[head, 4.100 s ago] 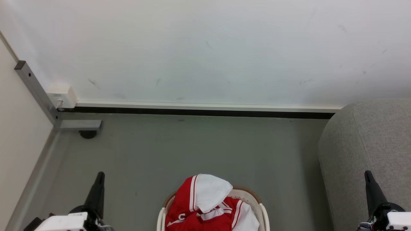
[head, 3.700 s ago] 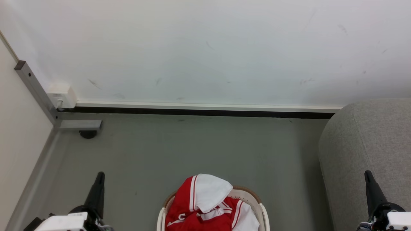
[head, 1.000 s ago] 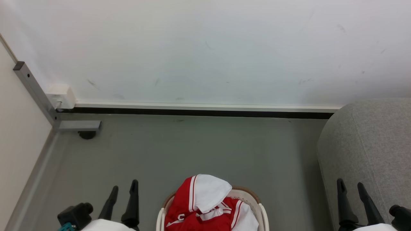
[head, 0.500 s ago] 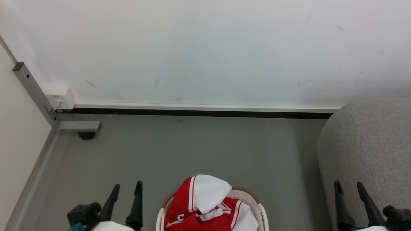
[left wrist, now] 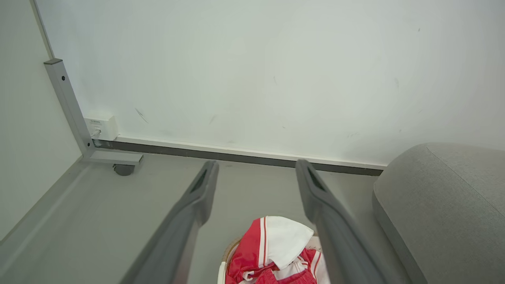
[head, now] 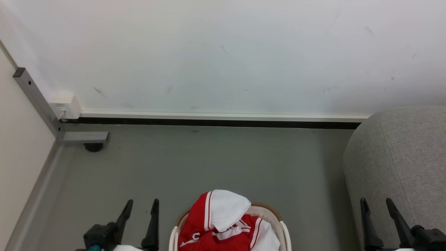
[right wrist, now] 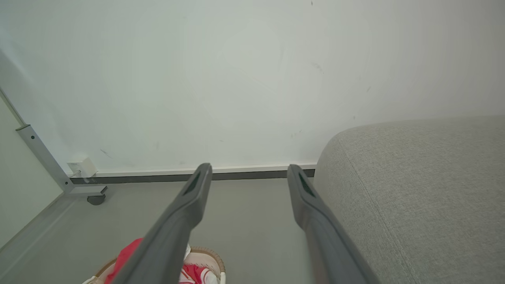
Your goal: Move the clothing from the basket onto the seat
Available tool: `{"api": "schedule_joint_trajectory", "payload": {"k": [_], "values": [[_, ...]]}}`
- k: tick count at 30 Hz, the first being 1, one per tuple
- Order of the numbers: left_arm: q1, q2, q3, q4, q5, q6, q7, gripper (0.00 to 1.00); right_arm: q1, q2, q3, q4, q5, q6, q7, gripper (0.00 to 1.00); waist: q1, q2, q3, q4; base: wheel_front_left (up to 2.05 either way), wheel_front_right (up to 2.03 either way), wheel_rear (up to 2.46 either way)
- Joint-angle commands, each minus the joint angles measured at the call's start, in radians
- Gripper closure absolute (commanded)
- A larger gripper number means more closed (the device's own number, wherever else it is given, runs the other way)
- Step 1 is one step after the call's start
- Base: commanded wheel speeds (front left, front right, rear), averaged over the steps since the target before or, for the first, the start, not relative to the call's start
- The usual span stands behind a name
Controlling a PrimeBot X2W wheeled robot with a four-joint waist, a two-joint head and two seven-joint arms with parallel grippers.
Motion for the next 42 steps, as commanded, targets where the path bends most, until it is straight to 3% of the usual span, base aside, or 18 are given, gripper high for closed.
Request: {"api": "schedule_joint_trajectory", "payload": {"k": [1, 34, 42], "values": [[0.001, 0.009, -0.003, -0.003, 0.029, 0.004, -0.01, 0.0, 0.0, -0.005, -0.004, 0.0, -0.022, -0.002, -0.01, 0.0, 0.0, 0.0, 0.0, 0.001, 0.0, 0.0, 0.0], [0.013, -0.024, 0.022, 0.064, 0.213, -0.038, -0.061, 0.0, 0.006, -0.008, 0.011, 0.054, -0.08, -0.002, -0.062, 0.0, -0.0001, 0.0, 0.0, -0.012, 0.0, 0.0, 0.0], [0.009, -0.029, 0.037, 0.071, 0.217, -0.048, -0.061, 0.0, -0.025, -0.007, 0.039, 0.045, -0.07, -0.002, -0.062, 0.0, -0.0001, 0.0, 0.02, -0.055, 0.0, 0.0, 0.0]]}}
